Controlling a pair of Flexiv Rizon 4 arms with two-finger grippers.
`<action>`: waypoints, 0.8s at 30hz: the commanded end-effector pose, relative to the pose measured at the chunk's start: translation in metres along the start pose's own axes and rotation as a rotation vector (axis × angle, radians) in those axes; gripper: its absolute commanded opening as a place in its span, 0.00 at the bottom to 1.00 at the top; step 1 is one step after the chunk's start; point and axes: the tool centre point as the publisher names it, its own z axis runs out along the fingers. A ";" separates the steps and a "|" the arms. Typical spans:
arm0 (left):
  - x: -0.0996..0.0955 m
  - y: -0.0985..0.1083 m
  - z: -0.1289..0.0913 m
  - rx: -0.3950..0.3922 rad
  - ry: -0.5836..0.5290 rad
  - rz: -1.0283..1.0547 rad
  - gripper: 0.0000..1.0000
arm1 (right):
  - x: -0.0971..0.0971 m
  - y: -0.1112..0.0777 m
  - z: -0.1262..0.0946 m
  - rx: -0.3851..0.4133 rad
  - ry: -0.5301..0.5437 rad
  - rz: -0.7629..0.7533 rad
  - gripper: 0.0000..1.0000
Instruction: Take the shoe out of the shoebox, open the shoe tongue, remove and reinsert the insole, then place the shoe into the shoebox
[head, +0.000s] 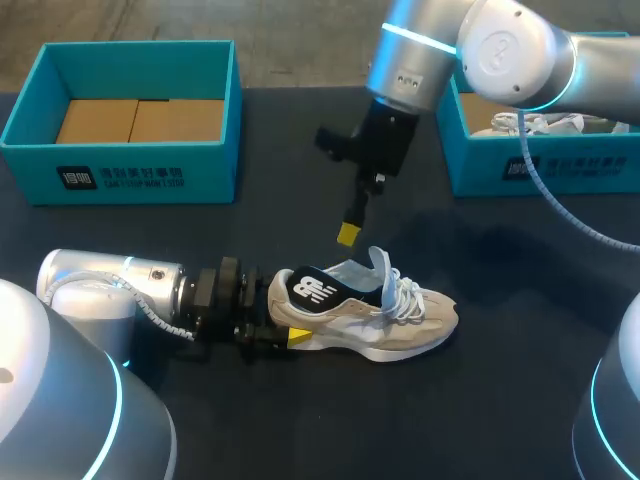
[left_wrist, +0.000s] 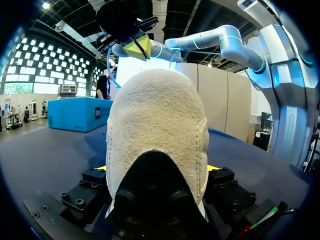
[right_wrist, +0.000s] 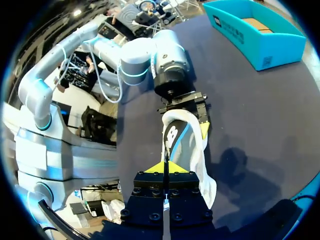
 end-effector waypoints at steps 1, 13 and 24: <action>0.000 0.000 0.000 -0.001 0.000 -0.001 0.00 | 0.006 0.002 -0.006 0.019 -0.014 0.008 0.00; 0.000 0.000 0.000 -0.001 0.000 -0.001 0.00 | 0.013 0.009 -0.008 0.029 -0.060 0.007 0.17; 0.000 0.000 0.000 -0.001 0.000 -0.001 0.00 | 0.007 0.013 0.017 0.003 -0.020 0.034 0.41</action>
